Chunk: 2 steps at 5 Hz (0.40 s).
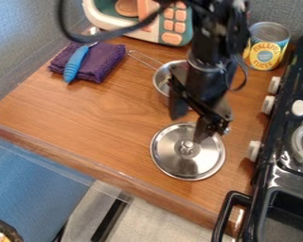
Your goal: Move the pot lid in te corner right of the table
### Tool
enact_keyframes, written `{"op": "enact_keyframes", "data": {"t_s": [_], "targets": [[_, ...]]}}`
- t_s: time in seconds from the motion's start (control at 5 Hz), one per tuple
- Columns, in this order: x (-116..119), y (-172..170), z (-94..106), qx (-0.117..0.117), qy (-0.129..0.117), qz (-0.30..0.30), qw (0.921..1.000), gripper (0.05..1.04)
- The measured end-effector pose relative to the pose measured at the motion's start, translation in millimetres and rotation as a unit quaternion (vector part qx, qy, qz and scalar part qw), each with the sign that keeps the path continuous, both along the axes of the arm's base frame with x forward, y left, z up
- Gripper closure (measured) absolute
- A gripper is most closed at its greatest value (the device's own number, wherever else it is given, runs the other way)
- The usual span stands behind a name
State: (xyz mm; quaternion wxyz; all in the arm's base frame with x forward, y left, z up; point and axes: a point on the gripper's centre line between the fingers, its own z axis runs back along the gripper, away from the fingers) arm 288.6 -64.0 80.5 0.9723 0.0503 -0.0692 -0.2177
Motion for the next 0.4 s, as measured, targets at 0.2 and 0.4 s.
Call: {"op": "enact_keyframes", "data": {"t_s": [0.2,0.4], "targets": [[-11.9,11.8,13.8,-0.009,-0.011,0.053,0.9985,0.066],[-19.0,18.1,11.1,-0.016,-0.003,0.081,0.9966,0.073]]}}
